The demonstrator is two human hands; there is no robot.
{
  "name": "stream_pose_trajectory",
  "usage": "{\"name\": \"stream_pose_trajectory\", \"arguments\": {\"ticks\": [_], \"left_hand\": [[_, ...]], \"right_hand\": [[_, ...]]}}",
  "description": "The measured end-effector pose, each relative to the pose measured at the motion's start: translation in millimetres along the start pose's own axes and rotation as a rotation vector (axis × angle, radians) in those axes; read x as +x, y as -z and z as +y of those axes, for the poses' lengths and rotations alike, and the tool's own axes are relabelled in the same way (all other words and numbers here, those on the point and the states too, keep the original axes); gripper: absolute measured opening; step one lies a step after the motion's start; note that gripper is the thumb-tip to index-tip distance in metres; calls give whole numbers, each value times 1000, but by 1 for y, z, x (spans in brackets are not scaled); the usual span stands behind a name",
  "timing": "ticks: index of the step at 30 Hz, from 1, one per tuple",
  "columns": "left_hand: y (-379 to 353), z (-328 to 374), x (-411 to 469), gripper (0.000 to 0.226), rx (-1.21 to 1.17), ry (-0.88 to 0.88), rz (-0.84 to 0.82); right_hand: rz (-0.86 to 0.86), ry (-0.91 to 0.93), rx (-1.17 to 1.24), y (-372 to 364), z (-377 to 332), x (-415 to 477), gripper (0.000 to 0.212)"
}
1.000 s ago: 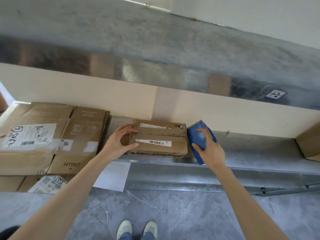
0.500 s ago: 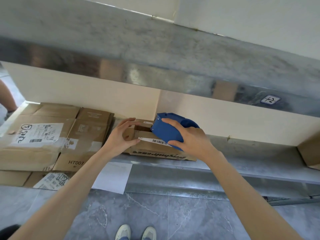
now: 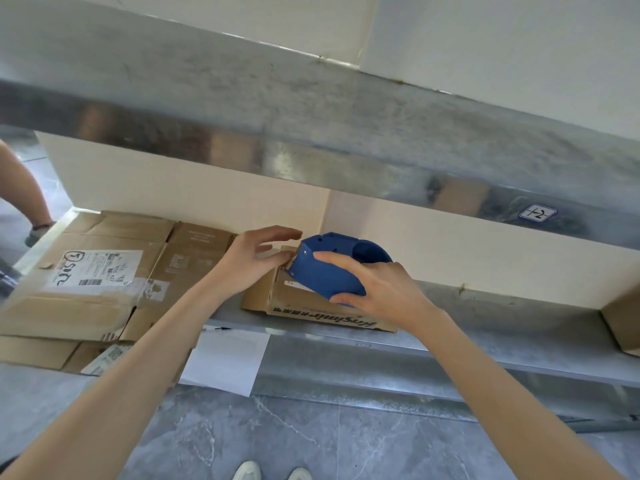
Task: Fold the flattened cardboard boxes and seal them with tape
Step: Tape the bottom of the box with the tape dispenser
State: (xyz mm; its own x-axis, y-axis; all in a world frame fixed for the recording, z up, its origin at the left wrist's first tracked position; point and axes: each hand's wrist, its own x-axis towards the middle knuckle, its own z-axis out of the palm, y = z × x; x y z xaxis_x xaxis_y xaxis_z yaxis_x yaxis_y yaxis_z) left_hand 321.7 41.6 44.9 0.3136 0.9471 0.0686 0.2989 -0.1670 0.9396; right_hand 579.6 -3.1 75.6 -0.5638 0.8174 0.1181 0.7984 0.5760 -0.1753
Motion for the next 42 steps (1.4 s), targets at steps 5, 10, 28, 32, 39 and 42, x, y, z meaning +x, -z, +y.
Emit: {"name": "stream_pose_trajectory", "arguments": {"ticks": [5,10,28,32,39,42], "left_hand": [[-4,7,1,45,-1,-30,-45],[-9,9,1,49,-29,-59,-11],[11,-22,-13,33,-21,87,94],[2,-21,-8,52,-85,161,57],[-11,-28,-1,59,25,169,36],[-12,-30,0,54,3,220,44]], "right_hand": [[96,105,-88,3,-3,-5,85],[-86,63,-73,4,-1,-10,83],[-219,-216,129,29,45,-35,75],[-237,-217,191,38,51,-33,66],[-244,-175,130,34,50,-23,60],[-272,-171,116,32,51,-18,59]]}}
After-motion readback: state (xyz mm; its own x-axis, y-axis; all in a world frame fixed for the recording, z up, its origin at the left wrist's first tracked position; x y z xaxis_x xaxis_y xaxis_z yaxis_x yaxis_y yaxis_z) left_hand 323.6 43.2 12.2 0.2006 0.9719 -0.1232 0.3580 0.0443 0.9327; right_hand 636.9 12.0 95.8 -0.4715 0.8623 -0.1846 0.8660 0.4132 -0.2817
